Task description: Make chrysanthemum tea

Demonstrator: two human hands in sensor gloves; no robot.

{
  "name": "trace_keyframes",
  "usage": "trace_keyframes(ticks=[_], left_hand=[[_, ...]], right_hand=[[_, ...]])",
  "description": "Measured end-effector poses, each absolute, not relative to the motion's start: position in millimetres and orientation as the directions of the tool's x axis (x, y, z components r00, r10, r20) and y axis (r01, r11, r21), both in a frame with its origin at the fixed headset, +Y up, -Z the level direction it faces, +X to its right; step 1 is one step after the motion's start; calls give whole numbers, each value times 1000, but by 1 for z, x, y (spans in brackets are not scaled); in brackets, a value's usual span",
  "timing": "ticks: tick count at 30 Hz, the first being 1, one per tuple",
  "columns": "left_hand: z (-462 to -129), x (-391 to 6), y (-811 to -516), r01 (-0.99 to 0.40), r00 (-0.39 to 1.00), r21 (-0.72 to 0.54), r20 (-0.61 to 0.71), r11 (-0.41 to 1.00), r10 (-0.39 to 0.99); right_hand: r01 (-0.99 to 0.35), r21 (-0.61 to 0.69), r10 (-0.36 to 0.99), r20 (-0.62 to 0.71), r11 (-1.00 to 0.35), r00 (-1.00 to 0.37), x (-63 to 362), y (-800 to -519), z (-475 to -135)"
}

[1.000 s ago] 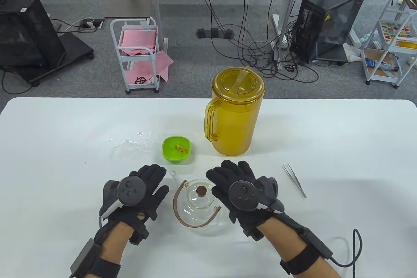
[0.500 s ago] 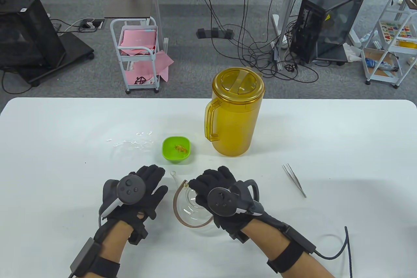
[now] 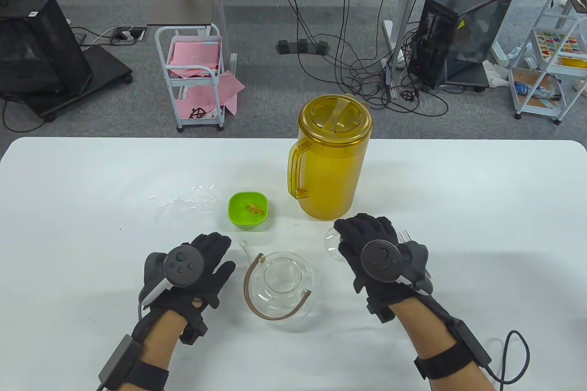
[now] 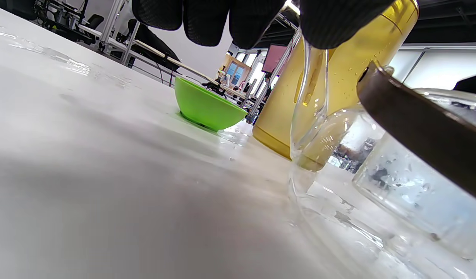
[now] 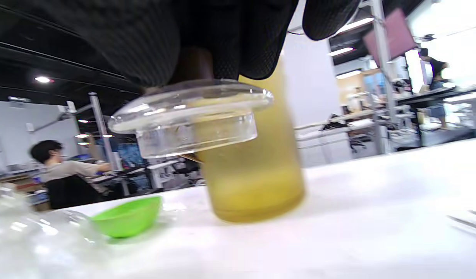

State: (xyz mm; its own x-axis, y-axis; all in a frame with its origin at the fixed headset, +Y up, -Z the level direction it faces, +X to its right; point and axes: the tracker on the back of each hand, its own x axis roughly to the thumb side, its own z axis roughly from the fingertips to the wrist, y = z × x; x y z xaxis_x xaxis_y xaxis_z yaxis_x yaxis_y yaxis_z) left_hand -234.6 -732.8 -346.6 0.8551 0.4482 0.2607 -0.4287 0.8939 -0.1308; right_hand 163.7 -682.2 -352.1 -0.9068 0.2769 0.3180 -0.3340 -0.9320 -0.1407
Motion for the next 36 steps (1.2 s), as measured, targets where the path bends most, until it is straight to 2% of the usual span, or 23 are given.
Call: trace_keyframes(ticks=[6,13,19,23,29,36], left_hand=[[-346,-235,-733,-432,855,-133,253,892,452],[-346,-237,-734,-430,858,-138,244,892,452],[-346,-236,-735,-426,861,-143,239,893,449],[-346,-236,-736,-423,863,-145,238,894,446],[-347,-236,-736,-419,865,-143,237,897,442],[-347,-232,-739,-390,878,-133,245,911,411]], right_hand=[[-215,-70,197,204,-974,-959,188,-713,-360],[-111,3,109,204,-994,-973,177,-733,-363],[-86,28,90,203,-996,-975,175,-741,-364],[-97,17,99,206,-995,-973,175,-738,-363],[-210,-87,183,243,-974,-953,178,-710,-351],[-312,-172,237,352,-934,-905,169,-683,-333]])
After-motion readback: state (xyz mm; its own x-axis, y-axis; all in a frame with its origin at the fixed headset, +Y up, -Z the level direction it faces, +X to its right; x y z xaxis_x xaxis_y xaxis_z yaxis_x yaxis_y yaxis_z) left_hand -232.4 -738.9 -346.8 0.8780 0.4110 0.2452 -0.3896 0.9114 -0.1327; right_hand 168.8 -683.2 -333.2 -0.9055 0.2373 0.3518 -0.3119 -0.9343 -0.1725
